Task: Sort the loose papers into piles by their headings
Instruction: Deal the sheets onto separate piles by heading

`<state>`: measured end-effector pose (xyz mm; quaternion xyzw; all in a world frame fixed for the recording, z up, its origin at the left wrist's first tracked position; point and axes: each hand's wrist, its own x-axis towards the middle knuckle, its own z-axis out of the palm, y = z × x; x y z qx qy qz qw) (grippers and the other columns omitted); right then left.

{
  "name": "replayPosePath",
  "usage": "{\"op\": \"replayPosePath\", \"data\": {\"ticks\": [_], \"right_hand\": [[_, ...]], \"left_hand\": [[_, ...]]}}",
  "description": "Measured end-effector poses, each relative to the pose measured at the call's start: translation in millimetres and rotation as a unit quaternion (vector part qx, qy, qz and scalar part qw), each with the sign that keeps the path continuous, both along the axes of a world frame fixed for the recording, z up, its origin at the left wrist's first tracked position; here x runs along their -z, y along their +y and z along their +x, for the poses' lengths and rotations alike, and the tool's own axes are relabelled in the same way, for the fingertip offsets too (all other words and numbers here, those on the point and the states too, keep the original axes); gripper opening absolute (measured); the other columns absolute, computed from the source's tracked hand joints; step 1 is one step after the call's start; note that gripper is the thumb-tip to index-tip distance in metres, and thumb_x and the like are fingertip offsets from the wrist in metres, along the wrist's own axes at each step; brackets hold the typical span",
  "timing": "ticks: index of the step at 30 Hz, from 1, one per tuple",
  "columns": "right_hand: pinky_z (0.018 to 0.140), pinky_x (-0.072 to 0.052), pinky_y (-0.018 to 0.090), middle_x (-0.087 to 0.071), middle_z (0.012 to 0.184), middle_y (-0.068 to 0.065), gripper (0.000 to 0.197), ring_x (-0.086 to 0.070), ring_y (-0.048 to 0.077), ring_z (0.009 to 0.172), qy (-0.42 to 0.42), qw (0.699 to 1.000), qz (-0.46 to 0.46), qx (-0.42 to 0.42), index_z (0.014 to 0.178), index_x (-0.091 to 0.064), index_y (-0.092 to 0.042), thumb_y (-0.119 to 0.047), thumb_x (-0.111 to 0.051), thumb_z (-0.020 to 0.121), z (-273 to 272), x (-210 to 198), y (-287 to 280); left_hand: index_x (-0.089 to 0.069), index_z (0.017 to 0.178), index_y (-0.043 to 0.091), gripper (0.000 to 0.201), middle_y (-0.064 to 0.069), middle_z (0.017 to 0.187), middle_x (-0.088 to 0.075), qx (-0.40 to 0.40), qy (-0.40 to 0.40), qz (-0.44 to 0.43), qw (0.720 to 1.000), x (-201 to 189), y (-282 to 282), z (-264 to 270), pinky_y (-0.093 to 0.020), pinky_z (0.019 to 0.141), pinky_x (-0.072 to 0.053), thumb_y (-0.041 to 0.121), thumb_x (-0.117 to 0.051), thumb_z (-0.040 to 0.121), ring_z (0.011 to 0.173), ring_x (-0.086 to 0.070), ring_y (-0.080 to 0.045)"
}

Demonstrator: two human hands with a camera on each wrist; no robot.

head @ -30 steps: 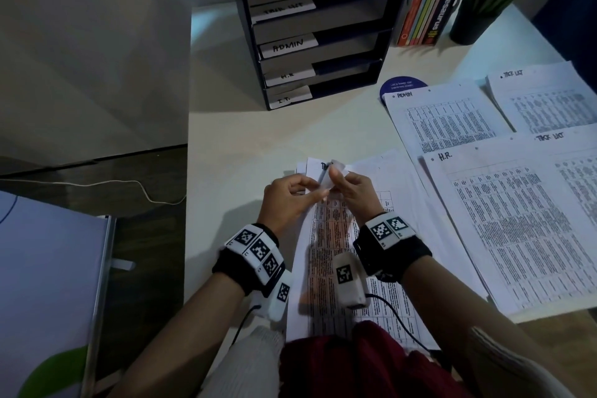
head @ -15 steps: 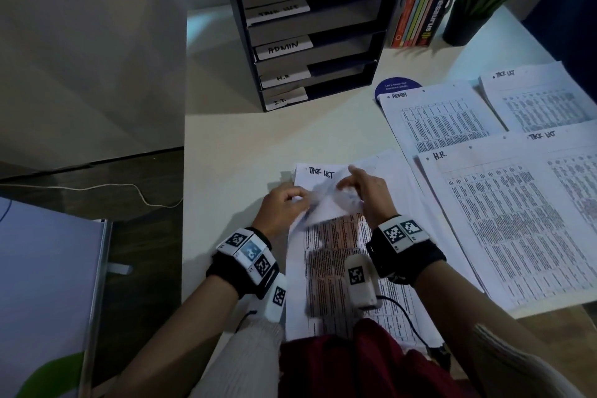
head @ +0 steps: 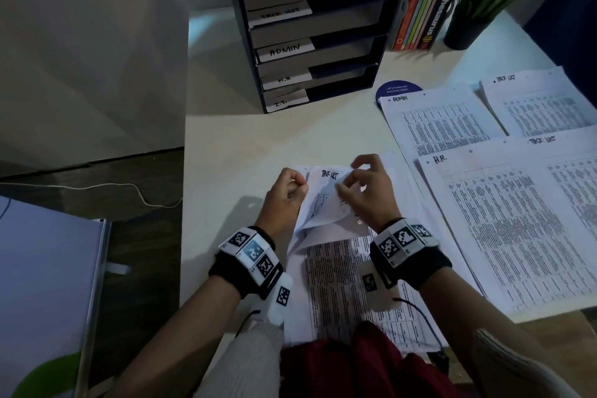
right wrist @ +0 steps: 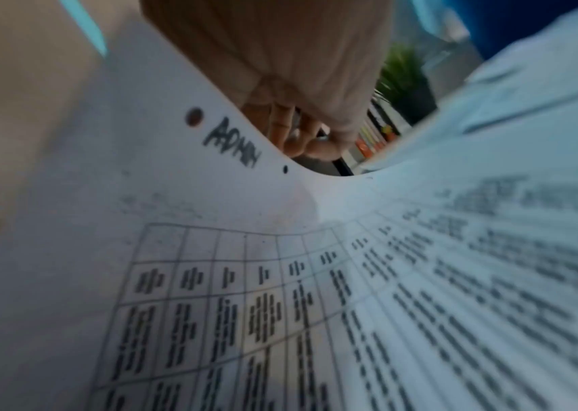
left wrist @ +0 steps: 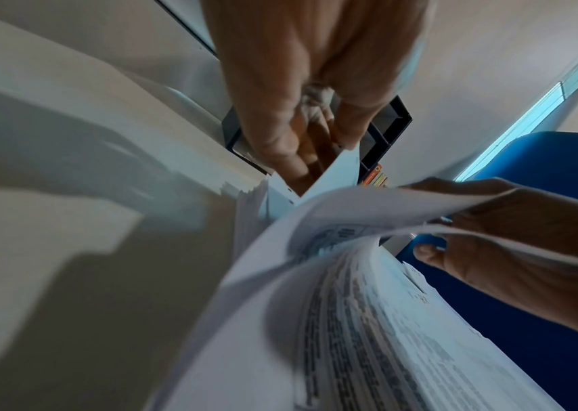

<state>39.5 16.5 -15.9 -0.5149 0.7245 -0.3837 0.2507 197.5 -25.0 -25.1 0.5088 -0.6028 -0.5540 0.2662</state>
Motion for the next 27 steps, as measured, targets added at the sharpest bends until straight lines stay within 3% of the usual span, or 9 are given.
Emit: {"op": "replayPosePath", "data": {"ticks": [3, 6, 8, 11, 13, 15, 20, 24, 27], "right_hand": [[0.052, -0.034, 0.012, -0.052, 0.063, -0.002, 0.029, -0.047, 0.010, 0.056, -0.019, 0.998, 0.064, -0.001, 0.056, -0.050, -0.016, -0.003, -0.067, 0.076, -2.1, -3.0, -3.6], [0.047, -0.036, 0.021, -0.053, 0.056, 0.005, 0.026, -0.044, 0.015, 0.051, -0.097, 0.991, 0.088, 0.005, 0.071, -0.044, -0.022, -0.001, -0.057, 0.081, -3.5, 0.4, -4.5], [0.049, -0.030, 0.024, -0.049, 0.054, 0.005, 0.028, -0.039, 0.016, 0.051, -0.113, 0.989, 0.095, -0.005, 0.069, -0.046, -0.024, 0.000, -0.050, 0.083, -1.2, -0.8, -4.6], [0.056, -0.031, 0.025, -0.048, 0.049, -0.009, 0.043, -0.041, 0.011, 0.056, -0.180, 0.980, 0.078, 0.008, 0.046, -0.050, -0.022, -0.007, -0.053, 0.086, 1.0, -4.3, -7.2], [0.059, -0.035, 0.025, -0.053, 0.054, -0.003, 0.039, -0.047, 0.013, 0.058, -0.222, 0.972, 0.073, 0.002, 0.050, -0.053, -0.020, -0.027, -0.060, 0.087, 3.3, -6.4, -7.6], [0.055, -0.033, 0.022, -0.049, 0.054, -0.002, 0.038, -0.045, 0.009, 0.053, -0.231, 0.970, 0.079, -0.006, 0.054, -0.051, -0.015, -0.035, -0.063, 0.084, 4.4, -6.2, -7.0], [0.060, -0.036, 0.025, -0.056, 0.060, 0.002, 0.032, -0.048, 0.012, 0.059, -0.257, 0.963, 0.071, -0.023, 0.066, -0.060, -0.004, -0.031, -0.067, 0.082, 1.2, 0.7, -6.3], [0.053, -0.031, 0.018, -0.047, 0.047, -0.013, 0.034, -0.040, 0.002, 0.050, -0.270, 0.961, 0.056, -0.028, 0.055, -0.050, -0.014, -0.020, -0.063, 0.086, -1.9, 5.7, -4.2], [0.049, -0.029, 0.015, -0.043, 0.045, -0.014, 0.038, -0.037, 0.000, 0.046, -0.262, 0.962, 0.065, -0.035, 0.053, -0.044, -0.014, -0.009, -0.059, 0.088, -7.6, 12.0, -0.6]], "left_hand": [[-0.046, 0.077, 0.019, 0.018, -0.004, 0.074, -0.054, 0.031, 0.029, 0.005, 0.999, -1.4, 1.7, 0.2, -0.031, 0.071, -0.042, 0.013, -0.051, 0.093, 0.074, -0.051, -0.017], [-0.052, 0.073, 0.021, 0.020, -0.002, 0.080, -0.059, 0.049, 0.020, 0.001, 0.999, -1.4, 2.0, -0.6, -0.039, 0.084, -0.048, 0.014, -0.054, 0.092, 0.081, -0.056, -0.018], [-0.054, 0.075, 0.024, 0.019, -0.004, 0.091, -0.064, 0.047, 0.025, 0.005, 0.999, -1.5, 2.9, -1.9, -0.041, 0.088, -0.050, 0.011, -0.058, 0.089, 0.089, -0.060, -0.018], [-0.055, 0.081, 0.023, 0.014, -0.008, 0.104, -0.066, 0.039, 0.056, 0.037, 0.997, -2.9, 5.0, -3.5, -0.041, 0.087, -0.053, 0.013, -0.065, 0.084, 0.097, -0.062, -0.019], [-0.056, 0.084, 0.021, 0.012, -0.005, 0.102, -0.067, 0.044, 0.065, 0.047, 0.996, -3.7, 5.7, -3.6, -0.040, 0.086, -0.054, 0.017, -0.067, 0.081, 0.096, -0.063, -0.018], [-0.058, 0.084, 0.022, 0.011, -0.002, 0.099, -0.067, 0.050, 0.070, 0.046, 0.995, -4.8, 6.2, -3.2, -0.037, 0.086, -0.053, 0.019, -0.068, 0.080, 0.093, -0.064, -0.017], [-0.060, 0.084, 0.022, 0.009, -0.005, 0.094, -0.069, 0.040, 0.071, 0.052, 0.995, -2.3, 4.4, -1.4, -0.032, 0.078, -0.055, 0.018, -0.067, 0.081, 0.085, -0.065, -0.017], [-0.058, 0.083, 0.021, 0.008, 0.000, 0.081, -0.067, 0.028, 0.071, 0.065, 0.995, 2.9, 2.1, -1.3, -0.022, 0.062, -0.051, 0.015, -0.062, 0.086, 0.068, -0.063, -0.005], [-0.057, 0.082, 0.021, 0.008, 0.002, 0.080, -0.065, 0.013, 0.073, 0.079, 0.994, 5.4, 1.5, -1.8, -0.022, 0.062, -0.048, 0.015, -0.061, 0.086, 0.067, -0.060, -0.007]]}}
